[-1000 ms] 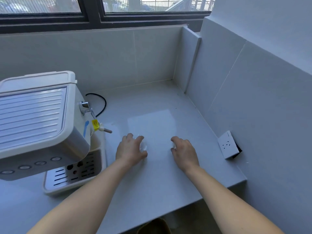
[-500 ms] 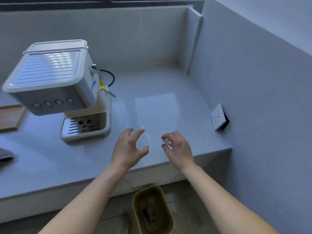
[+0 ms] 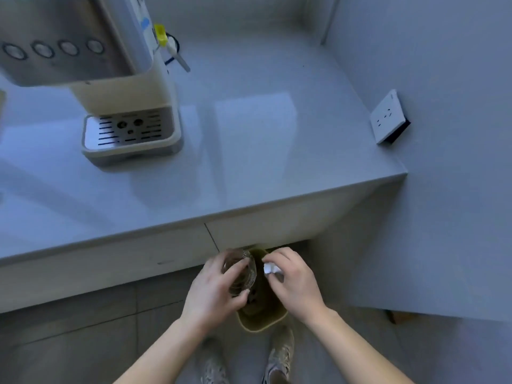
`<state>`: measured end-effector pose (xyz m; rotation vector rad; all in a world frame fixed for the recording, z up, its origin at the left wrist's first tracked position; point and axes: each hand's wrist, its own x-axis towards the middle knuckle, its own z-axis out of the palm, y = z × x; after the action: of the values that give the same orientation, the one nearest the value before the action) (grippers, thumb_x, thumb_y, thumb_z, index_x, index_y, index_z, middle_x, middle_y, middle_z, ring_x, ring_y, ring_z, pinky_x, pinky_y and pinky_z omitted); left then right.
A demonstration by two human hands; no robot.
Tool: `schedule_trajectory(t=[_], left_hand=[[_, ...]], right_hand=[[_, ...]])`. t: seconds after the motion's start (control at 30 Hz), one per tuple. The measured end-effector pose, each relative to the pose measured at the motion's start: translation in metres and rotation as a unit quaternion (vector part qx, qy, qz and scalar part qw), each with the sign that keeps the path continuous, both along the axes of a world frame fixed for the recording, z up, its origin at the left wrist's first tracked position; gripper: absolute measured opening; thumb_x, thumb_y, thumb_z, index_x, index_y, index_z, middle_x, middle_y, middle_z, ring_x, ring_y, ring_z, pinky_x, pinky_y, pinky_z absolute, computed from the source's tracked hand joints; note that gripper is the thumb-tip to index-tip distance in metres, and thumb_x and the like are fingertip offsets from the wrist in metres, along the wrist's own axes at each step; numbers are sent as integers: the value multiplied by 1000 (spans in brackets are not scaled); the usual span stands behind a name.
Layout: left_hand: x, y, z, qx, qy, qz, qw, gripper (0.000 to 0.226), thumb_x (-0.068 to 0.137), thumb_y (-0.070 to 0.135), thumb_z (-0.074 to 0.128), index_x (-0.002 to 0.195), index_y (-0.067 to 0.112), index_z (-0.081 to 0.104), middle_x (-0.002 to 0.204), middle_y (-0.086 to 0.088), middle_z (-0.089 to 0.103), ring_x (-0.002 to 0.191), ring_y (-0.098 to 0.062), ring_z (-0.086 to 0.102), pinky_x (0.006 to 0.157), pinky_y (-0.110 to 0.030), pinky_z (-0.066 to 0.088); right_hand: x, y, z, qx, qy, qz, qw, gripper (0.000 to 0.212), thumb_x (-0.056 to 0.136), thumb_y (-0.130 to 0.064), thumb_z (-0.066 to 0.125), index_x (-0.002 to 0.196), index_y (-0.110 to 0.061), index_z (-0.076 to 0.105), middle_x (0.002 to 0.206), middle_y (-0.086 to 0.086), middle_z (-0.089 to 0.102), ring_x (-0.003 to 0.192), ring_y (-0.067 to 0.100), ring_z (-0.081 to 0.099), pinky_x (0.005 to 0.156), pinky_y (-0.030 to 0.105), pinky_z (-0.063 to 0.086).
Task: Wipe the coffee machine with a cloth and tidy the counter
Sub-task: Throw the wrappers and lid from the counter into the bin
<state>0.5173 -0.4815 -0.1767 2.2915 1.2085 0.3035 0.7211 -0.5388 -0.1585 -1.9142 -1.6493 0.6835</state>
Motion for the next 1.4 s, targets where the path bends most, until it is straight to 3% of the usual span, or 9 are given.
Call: schedule_trajectory(t=[0.17, 0.33, 0.43, 0.57, 0.73, 0.87, 1.07, 1.27, 1.4], left_hand=[[1, -8, -95, -95, 89, 45, 990, 64, 72, 51, 66, 134, 38, 53, 140, 0, 50, 123, -25, 50, 87, -38, 52], [14, -16, -202, -133, 150, 56, 978, 62, 79, 48, 65, 135, 44, 40, 139, 5, 40, 119, -21, 49, 81, -32, 53], [26, -20, -258, -156, 182, 34, 970, 67, 82, 40, 67, 142, 41, 35, 145, 3, 34, 121, -20, 46, 88, -31, 52], [37, -17, -314, -137, 200, 26, 970, 66, 84, 35, 67, 142, 37, 38, 143, 0, 36, 121, -20, 46, 93, -32, 52], [50, -20, -354, -143, 190, 36, 971, 75, 81, 38, 73, 142, 39, 30, 150, -1, 29, 134, -24, 39, 100, -35, 49], [52, -21, -353, -140, 187, 30, 972, 69, 84, 33, 69, 143, 37, 34, 150, 1, 30, 140, -25, 34, 105, -38, 48], [42, -18, -304, -128, 211, 51, 968, 63, 87, 36, 57, 143, 39, 29, 147, 2, 35, 127, -23, 46, 100, -38, 48], [32, -20, -232, -125, 205, 70, 968, 62, 87, 37, 57, 141, 40, 28, 147, 4, 35, 123, -22, 47, 93, -36, 50], [23, -34, -168, -83, 185, 90, 975, 59, 88, 42, 59, 141, 40, 32, 142, 4, 45, 122, -18, 51, 93, -32, 51]], right_hand=[[2, -5, -98, -115, 5, -19, 993, 27, 89, -19, 67, 115, -27, 67, 116, -10, 62, 106, 14, 59, 89, 32, 53], [9, -9, -217, -204, -24, -7, 979, 20, 88, -25, 64, 105, -37, 64, 113, -9, 63, 94, 16, 63, 68, 21, 47], [9, -22, -276, -247, -39, -7, 968, 13, 92, -34, 60, 102, -43, 61, 108, -15, 64, 84, 9, 60, 60, 11, 39], [9, -25, -332, -293, -35, -10, 955, 17, 95, -28, 58, 106, -39, 66, 115, -11, 66, 93, 13, 64, 79, 23, 55], [12, -21, -368, -326, -17, -17, 945, 32, 96, -20, 59, 119, -41, 64, 123, -17, 63, 113, 14, 64, 96, 28, 53], [20, -20, -364, -312, -2, -40, 949, 27, 95, -14, 56, 100, -39, 65, 114, -12, 66, 100, 11, 63, 87, 23, 51], [29, -12, -322, -304, -38, -24, 952, 28, 94, -24, 54, 117, -36, 65, 118, -7, 63, 101, 17, 65, 82, 30, 57], [23, -3, -256, -268, -83, 10, 960, 32, 93, -34, 60, 124, -40, 56, 119, -10, 60, 96, 12, 64, 78, 28, 59], [17, -11, -193, -218, -108, 35, 969, 39, 89, -42, 63, 126, -44, 52, 121, -15, 60, 100, 8, 61, 79, 21, 56]])
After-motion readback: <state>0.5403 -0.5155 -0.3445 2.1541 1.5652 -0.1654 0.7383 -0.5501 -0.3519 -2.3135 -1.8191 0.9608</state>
